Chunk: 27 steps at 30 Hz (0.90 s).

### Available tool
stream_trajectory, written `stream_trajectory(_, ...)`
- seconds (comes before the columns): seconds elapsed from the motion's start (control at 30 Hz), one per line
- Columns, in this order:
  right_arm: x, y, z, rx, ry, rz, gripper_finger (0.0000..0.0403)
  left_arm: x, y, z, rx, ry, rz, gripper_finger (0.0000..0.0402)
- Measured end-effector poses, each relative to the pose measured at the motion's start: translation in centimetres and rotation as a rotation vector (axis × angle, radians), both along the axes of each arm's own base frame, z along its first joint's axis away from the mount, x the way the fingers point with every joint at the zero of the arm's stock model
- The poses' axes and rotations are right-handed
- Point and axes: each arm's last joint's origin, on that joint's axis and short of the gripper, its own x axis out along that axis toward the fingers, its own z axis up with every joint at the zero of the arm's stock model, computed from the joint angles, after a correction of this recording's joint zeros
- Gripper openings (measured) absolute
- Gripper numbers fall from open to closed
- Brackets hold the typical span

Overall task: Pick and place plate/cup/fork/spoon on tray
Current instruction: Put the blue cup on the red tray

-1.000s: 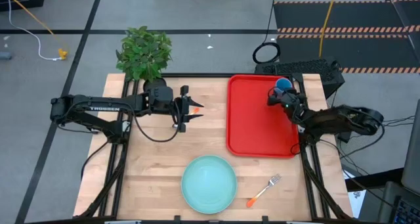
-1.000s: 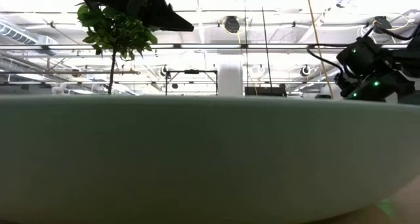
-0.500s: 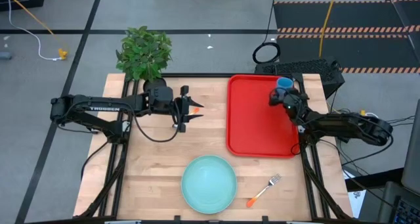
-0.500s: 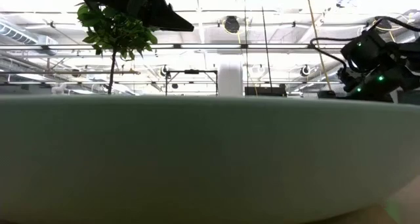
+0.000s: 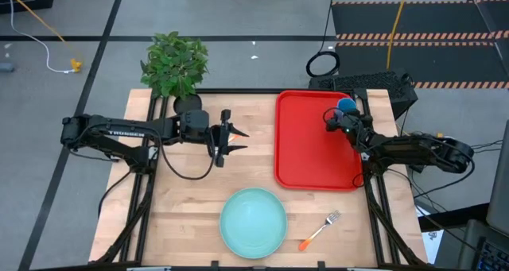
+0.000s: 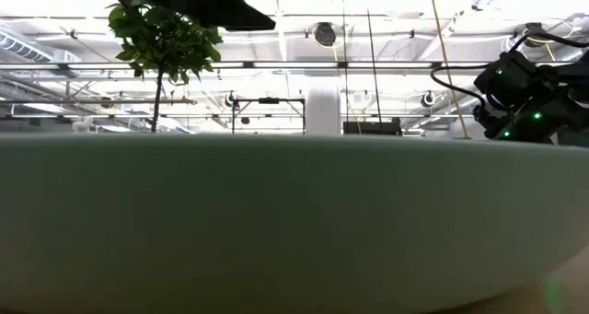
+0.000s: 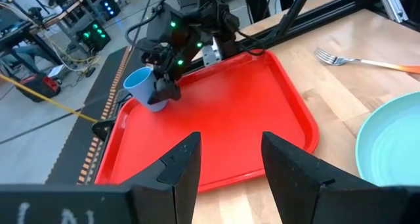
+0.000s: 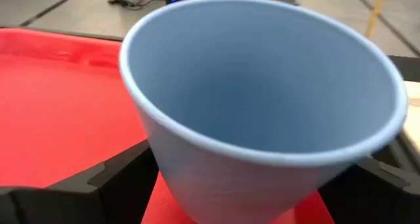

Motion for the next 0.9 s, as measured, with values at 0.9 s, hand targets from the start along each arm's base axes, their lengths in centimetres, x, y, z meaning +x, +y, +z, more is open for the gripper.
stream_trajectory(0.9, -0.6, 1.3, 0.0, 0.150, -0.066, 0.074, 0.0396, 0.0, 0.0, -0.1, 0.015, 0.009, -0.004, 0.0163)
